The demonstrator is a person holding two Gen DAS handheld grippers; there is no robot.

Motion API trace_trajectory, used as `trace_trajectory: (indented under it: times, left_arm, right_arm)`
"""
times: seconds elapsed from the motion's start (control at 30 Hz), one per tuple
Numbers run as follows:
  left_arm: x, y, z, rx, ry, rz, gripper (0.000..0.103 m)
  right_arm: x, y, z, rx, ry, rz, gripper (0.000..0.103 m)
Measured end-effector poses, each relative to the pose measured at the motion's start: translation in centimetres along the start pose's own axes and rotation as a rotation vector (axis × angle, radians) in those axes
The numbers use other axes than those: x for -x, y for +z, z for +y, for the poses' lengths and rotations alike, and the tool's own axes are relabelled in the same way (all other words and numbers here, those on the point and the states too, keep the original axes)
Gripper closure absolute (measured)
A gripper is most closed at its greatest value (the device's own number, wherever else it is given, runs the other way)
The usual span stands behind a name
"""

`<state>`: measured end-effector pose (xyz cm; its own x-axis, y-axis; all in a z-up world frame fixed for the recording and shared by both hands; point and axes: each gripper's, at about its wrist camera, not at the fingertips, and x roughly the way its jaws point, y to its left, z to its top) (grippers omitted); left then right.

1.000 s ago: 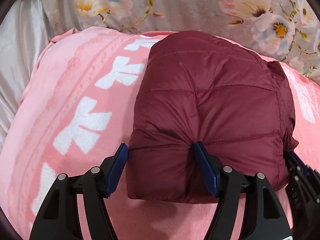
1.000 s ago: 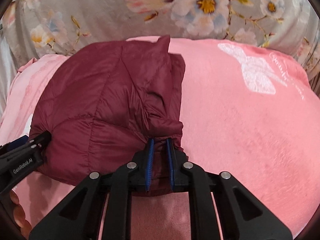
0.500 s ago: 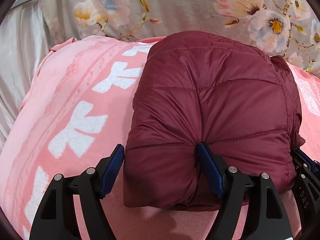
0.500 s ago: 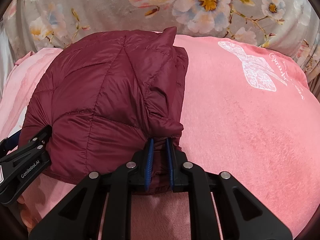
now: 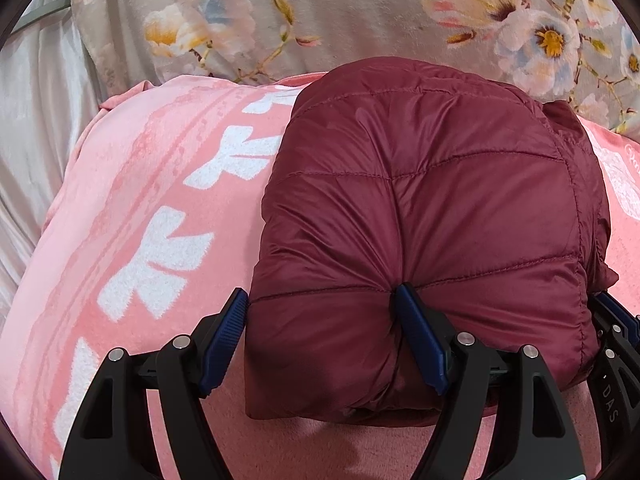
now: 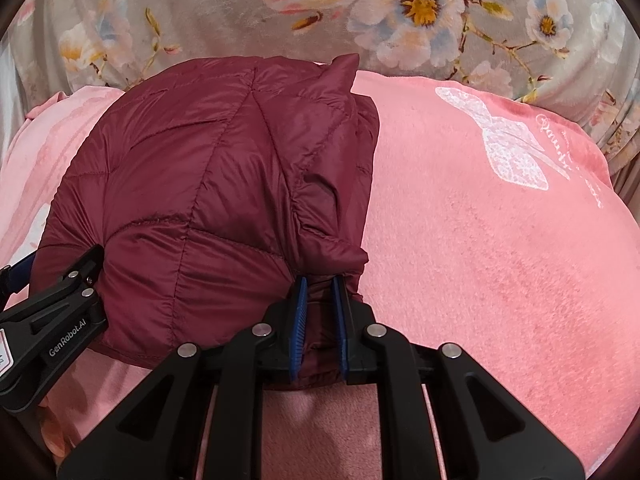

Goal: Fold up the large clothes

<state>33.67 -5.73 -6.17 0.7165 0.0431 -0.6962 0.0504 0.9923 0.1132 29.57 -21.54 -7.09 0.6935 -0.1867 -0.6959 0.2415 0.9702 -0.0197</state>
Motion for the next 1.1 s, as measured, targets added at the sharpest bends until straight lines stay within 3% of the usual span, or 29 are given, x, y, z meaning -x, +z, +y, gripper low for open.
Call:
trace_trajectory:
  times: [0.1, 0.23, 0.33, 0.5, 0.7, 0.77, 0.87, 1.1]
  left_arm:
    - [0.2, 0.0, 0.2, 0.004, -0.002, -0.006, 0.028]
    - [1.1, -0.3, 0.9, 0.034, -0.017, -0.039, 0.028]
    - [2.3, -0.8, 1.4, 0.050, -0.022, -0.069, 0.027]
    - [5.8, -3.8, 1.0, 0.000, -0.013, -0.114, 0.019]
    - [8.7, -7.1, 0.4, -0.049, -0.028, -0.091, 0.016]
    - [9.6, -8.1, 0.7, -0.046, -0.031, -0.087, 0.016]
    - [10.5, -9.3, 1.1, -0.040, -0.032, -0.074, 0.016]
    - [12.4, -11.6, 1.6, -0.043, -0.018, -0.061, 0.016]
  right_arm:
    - [0.0, 0.0, 0.0, -0.007, -0.009, -0.001, 0.087]
    - [1.1, -0.1, -1.5, -0.076, -0.003, -0.049, 0.069]
    - [3.0, -0.9, -3.1, -0.138, 0.016, -0.108, 0.066]
    - [5.9, -4.2, -3.0, -0.106, 0.026, -0.094, 0.047]
    - [9.6, -7.2, -2.3, -0.060, -0.022, -0.125, 0.026]
    - [10.9, -8.3, -2.0, -0.045, -0.033, -0.154, 0.011]
    - [12.7, -9.7, -1.3, -0.010, -0.056, -0.180, 0.005]
    - [14.3, -11.9, -1.0, 0.003, -0.048, -0.150, 0.005]
